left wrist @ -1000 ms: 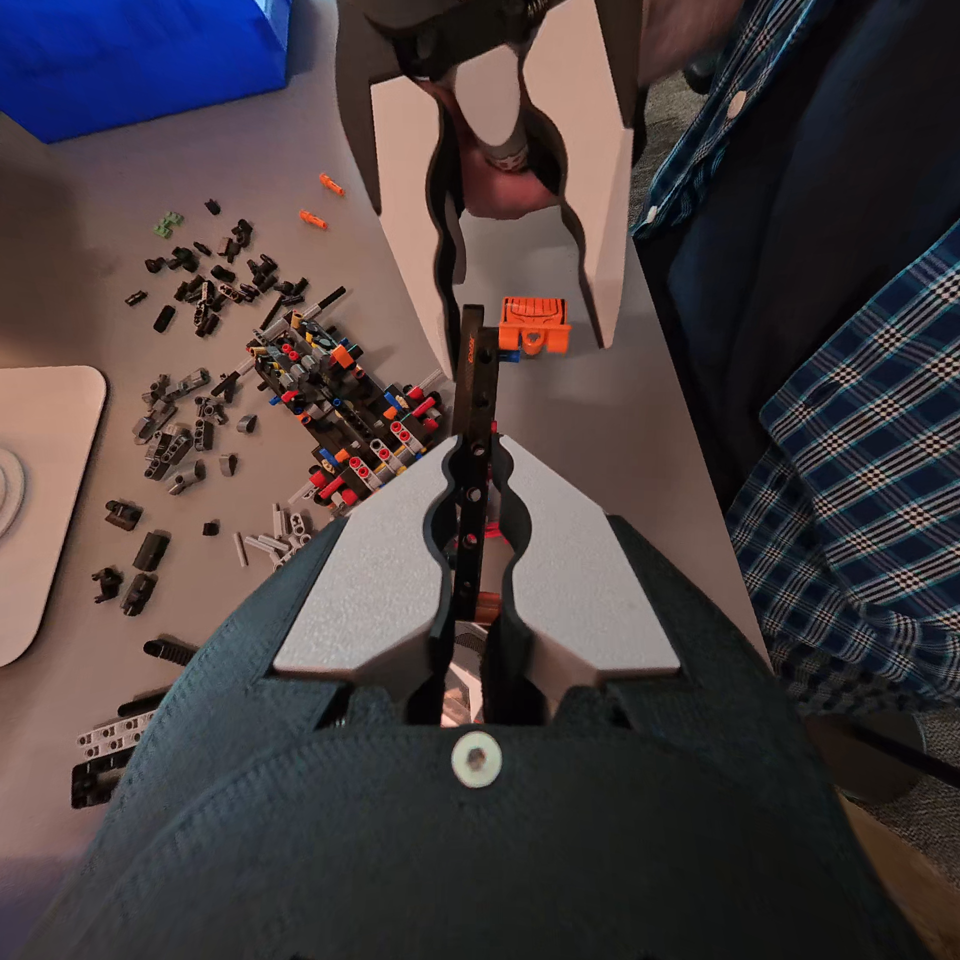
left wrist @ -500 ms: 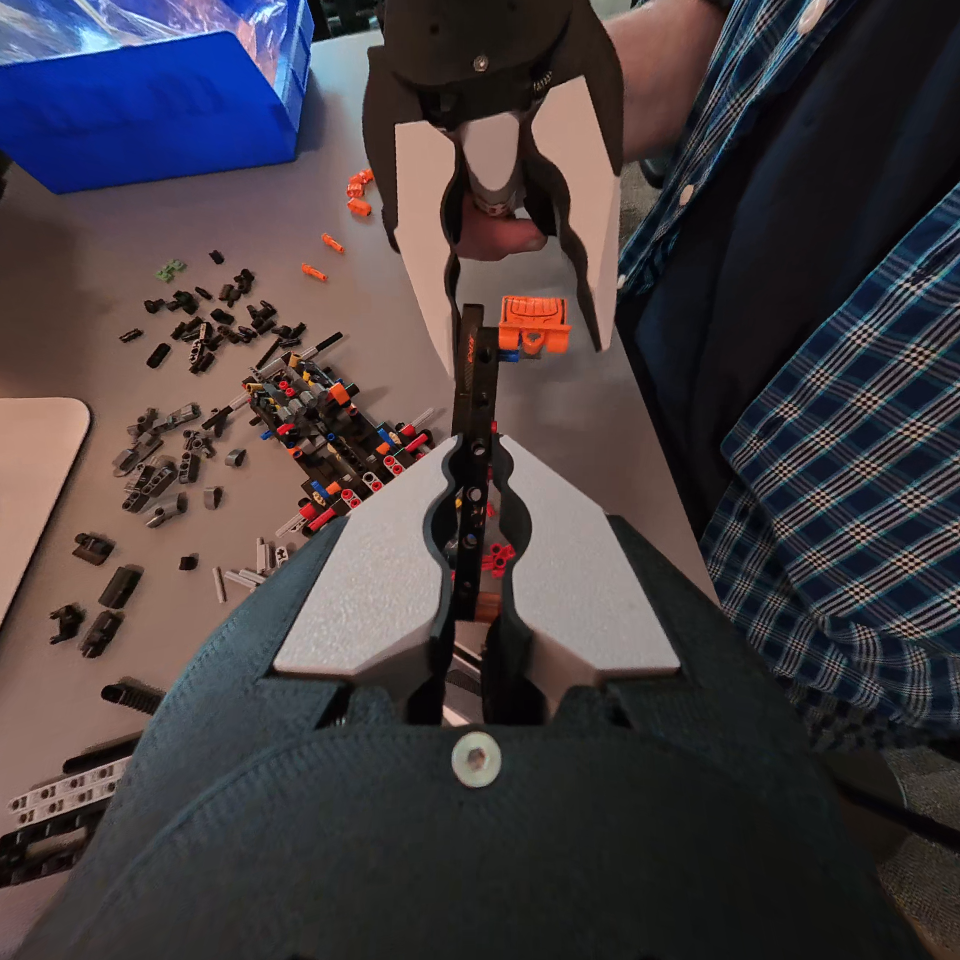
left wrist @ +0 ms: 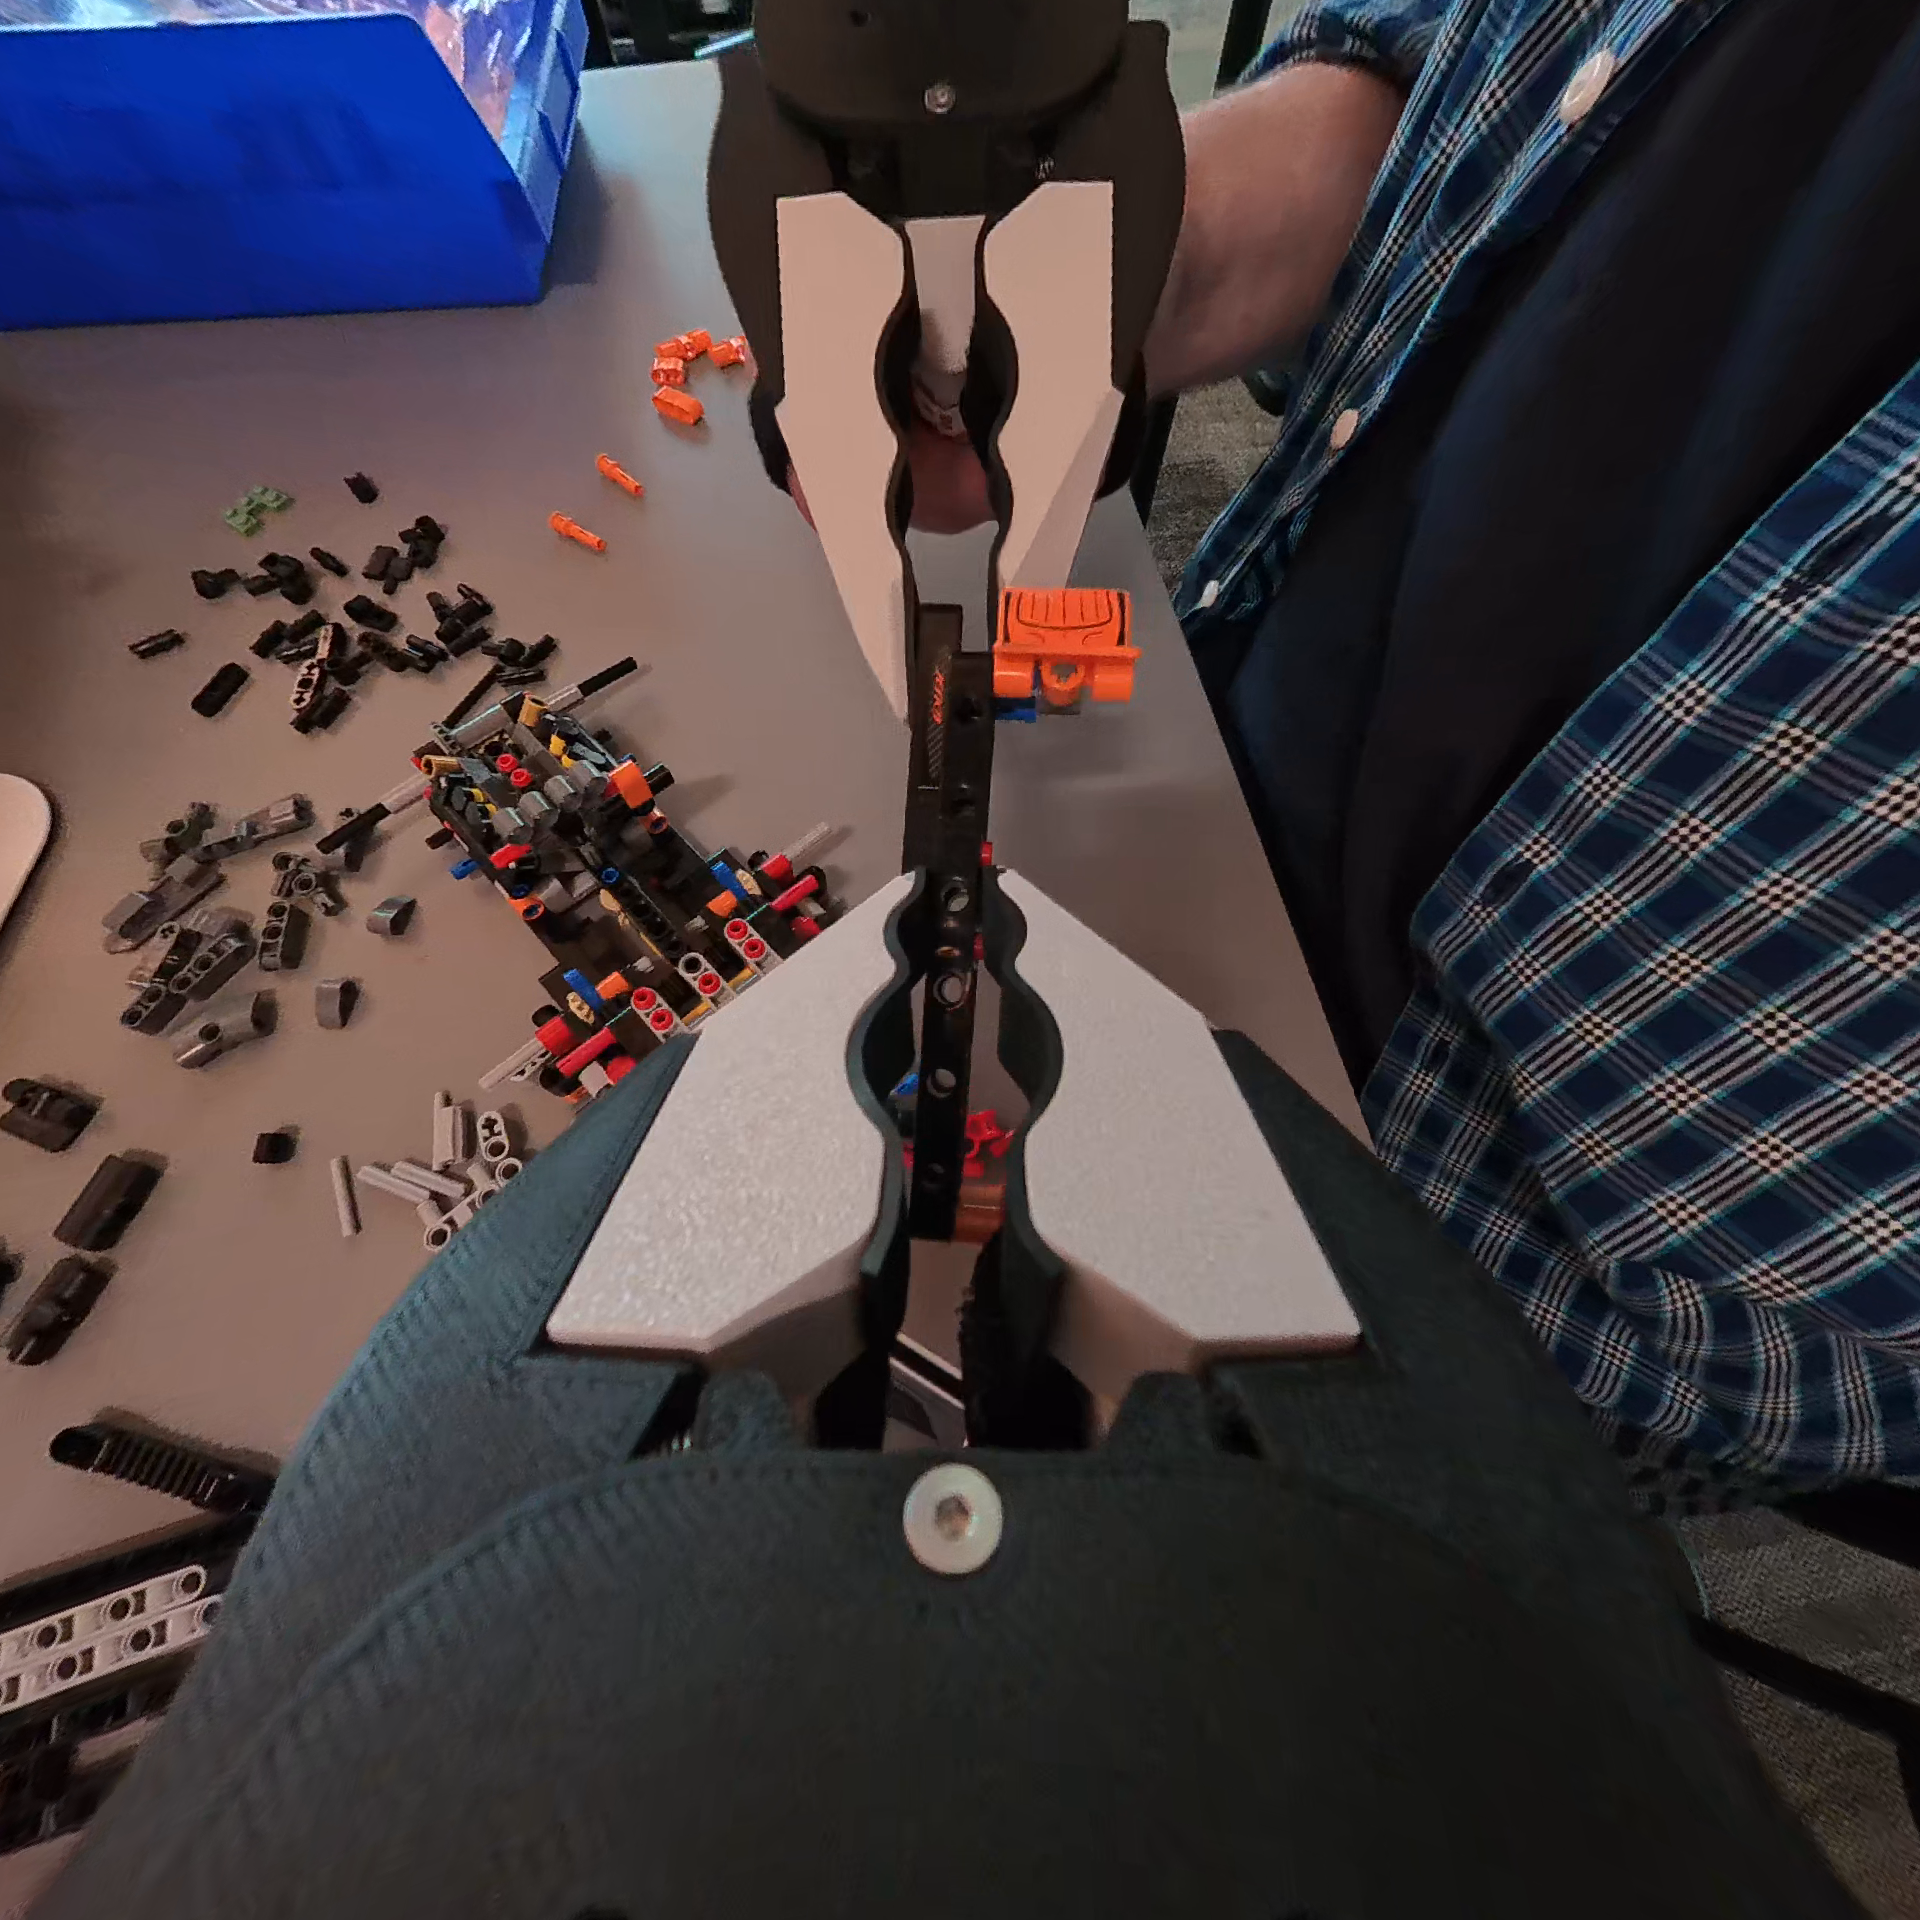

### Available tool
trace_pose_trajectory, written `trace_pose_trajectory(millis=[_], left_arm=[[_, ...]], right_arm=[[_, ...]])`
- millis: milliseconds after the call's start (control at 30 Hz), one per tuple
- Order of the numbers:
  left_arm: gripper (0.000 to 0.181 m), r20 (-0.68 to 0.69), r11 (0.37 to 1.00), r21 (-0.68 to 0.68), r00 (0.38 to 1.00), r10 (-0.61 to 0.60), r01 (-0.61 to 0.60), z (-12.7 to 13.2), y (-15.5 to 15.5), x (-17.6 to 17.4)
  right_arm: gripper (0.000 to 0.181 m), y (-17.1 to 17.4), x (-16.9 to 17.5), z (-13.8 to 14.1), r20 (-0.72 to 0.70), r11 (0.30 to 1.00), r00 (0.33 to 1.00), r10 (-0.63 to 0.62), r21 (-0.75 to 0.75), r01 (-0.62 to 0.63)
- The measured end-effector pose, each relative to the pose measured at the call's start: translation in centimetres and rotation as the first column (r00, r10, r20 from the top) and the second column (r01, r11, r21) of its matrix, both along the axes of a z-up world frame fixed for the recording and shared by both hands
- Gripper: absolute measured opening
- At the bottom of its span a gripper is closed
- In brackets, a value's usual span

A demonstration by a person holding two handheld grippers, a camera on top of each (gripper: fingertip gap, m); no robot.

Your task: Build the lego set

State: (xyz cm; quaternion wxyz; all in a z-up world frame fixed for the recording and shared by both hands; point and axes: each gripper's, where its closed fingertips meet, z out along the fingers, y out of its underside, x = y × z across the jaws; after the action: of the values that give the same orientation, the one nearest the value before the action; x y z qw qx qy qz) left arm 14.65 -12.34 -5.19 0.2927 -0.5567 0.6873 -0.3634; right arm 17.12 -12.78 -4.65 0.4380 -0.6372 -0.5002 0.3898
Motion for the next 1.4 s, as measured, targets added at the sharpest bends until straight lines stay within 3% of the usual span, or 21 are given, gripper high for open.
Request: trace_pose_trajectory(millis=[167, 267, 433, 1000, 1233, 1400], left_arm=[[0.008, -0.006, 1.000, -0.006, 1.000, -0.003, 0.003, -0.2, -0.1, 0.1], [0.008, -0.003, 1.000, -0.009, 1.000, 0.006, -0.006, -0.1, 0.2, 0.1], [0.007, 0.007, 0.999, -0.032, 1.000, -0.004, 0.004, -0.3, 0.1, 0.5], [0.015, 0.043, 0.996, -0.081, 0.998, 0.047, -0.044, -0.8, 1.4, 1.2], [0.036, 0.124, 0.982, -0.054, 0.975, 0.185, -0.180, 0.7, 4.1, 1.2], [0.036, 0.170, 0.968, -0.009, 0.953, 0.250, -0.253, 1.8, 5.4, 1.1]], right_arm=[[0.013, 0.1, 0.2, -0.1, -0.013, 1.000, 1.000, 0.006, -0.011, -0.006], [0.030, 0.1, 0.2, 0.3, -0.062, 0.999, 0.998, 0.010, -0.051, -0.013], [0.022, 0.2, 0.4, 0.4, -0.075, 0.998, 0.997, 0.015, -0.054, -0.019], [0.021, 1.6, 1.1, 0.3, -0.093, 0.998, 0.994, -0.058, -0.029, 0.055], [0.020, 3.6, 2.5, 1.2, -0.032, 0.946, 0.970, -0.240, 0.217, 0.241], [0.020, 4.4, 3.3, 1.8, -0.021, 0.892, 0.947, -0.320, 0.330, 0.309]])
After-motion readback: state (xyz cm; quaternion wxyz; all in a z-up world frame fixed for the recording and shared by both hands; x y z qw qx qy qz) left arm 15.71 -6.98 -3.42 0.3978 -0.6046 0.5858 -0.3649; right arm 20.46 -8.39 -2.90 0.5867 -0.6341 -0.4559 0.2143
